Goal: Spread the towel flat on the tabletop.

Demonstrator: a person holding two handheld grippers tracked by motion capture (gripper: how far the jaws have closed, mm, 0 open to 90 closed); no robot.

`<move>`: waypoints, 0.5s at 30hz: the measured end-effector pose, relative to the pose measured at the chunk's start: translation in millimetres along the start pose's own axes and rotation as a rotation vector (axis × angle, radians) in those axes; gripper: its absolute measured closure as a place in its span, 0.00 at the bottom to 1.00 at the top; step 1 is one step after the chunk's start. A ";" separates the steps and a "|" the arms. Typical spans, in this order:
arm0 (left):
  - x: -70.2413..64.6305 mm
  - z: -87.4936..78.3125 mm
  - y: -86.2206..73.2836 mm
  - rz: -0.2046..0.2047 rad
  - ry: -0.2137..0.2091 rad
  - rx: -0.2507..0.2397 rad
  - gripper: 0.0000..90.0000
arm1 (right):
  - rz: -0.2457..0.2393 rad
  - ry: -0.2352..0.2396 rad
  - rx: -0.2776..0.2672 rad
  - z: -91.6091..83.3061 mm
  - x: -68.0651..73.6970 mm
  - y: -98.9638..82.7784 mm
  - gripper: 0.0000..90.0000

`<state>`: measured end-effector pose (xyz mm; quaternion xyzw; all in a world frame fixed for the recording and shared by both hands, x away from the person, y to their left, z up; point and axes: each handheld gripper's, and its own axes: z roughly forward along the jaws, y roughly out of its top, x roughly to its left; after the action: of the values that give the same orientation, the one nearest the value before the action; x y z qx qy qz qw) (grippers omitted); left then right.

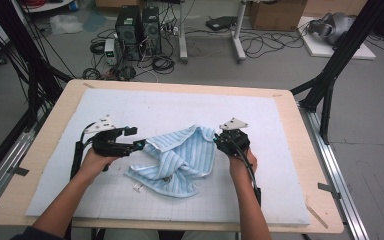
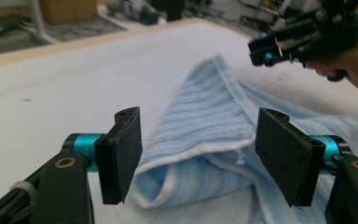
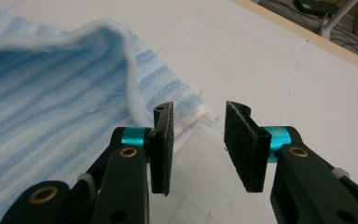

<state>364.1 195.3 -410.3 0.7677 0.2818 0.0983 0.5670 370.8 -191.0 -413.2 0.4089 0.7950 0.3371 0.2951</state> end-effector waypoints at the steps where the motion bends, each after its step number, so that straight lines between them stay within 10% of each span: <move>1: -2.1 6.1 2.9 0.015 -0.014 0.022 0.36 | 0.003 0.007 -0.007 -2.8 0.1 -1.8 0.68; 8: -16.0 40.0 17.1 0.012 -0.085 0.061 0.31 | 0.041 0.044 -0.058 -19.7 2.7 -16.9 0.57; 13: -23.5 71.3 24.4 0.030 -0.064 0.169 0.30 | 0.062 0.047 -0.070 -25.8 -0.2 -22.2 0.52; 15: -22.4 85.0 21.8 0.063 -0.029 0.281 0.37 | 0.057 0.049 -0.066 -26.1 -0.8 -23.9 0.52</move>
<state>392.7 109.6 -415.0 0.8493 0.2604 0.0644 0.4547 340.9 -209.9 -415.9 0.4132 0.7785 0.3813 0.2789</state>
